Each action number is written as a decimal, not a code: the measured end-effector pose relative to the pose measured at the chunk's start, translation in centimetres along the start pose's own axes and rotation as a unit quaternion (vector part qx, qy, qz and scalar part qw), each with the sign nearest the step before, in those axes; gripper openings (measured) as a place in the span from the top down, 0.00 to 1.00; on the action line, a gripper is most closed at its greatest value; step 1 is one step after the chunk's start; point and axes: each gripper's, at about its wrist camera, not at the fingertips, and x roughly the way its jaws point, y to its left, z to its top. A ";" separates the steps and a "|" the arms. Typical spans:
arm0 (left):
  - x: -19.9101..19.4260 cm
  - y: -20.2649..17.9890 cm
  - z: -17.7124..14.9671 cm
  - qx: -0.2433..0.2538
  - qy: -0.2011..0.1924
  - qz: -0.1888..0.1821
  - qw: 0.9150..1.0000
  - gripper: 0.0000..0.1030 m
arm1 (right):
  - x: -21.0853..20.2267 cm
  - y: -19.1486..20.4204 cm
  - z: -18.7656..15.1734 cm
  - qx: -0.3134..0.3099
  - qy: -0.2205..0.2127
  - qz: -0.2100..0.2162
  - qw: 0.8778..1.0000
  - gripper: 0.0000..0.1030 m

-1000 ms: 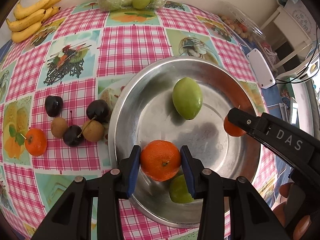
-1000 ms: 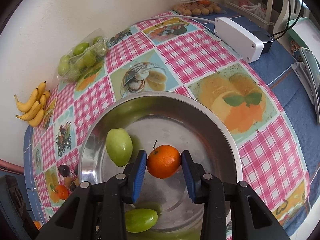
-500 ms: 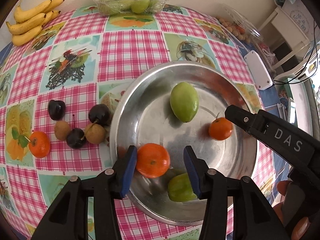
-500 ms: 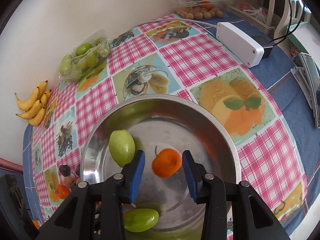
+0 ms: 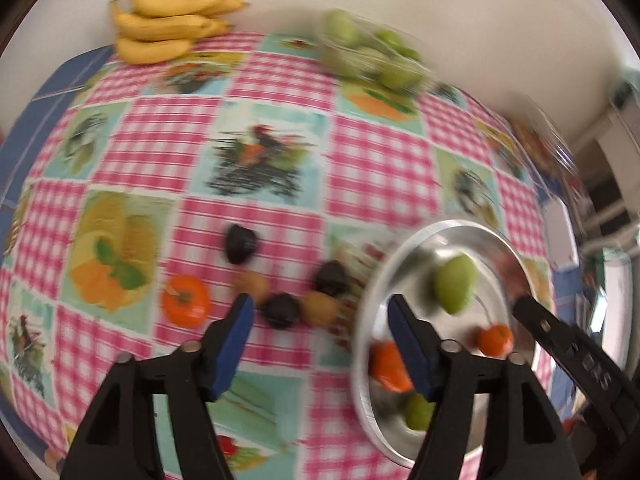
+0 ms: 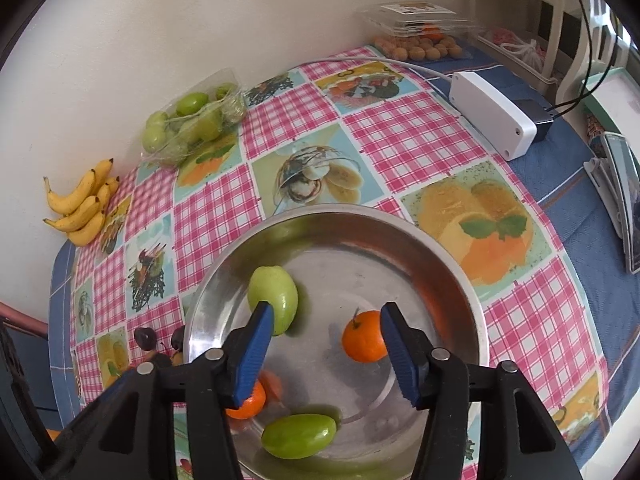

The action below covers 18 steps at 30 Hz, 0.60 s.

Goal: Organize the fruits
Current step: 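Open the left gripper over the bowl while the right gripper releases its orange, then move both grippers back toward the plums and kiwis on the tablecloth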

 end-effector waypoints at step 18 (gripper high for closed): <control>0.0 4.1 0.6 -0.025 -0.045 0.064 0.997 0.07 | 0.6 3.2 -0.7 -0.056 0.004 -0.006 0.998 0.00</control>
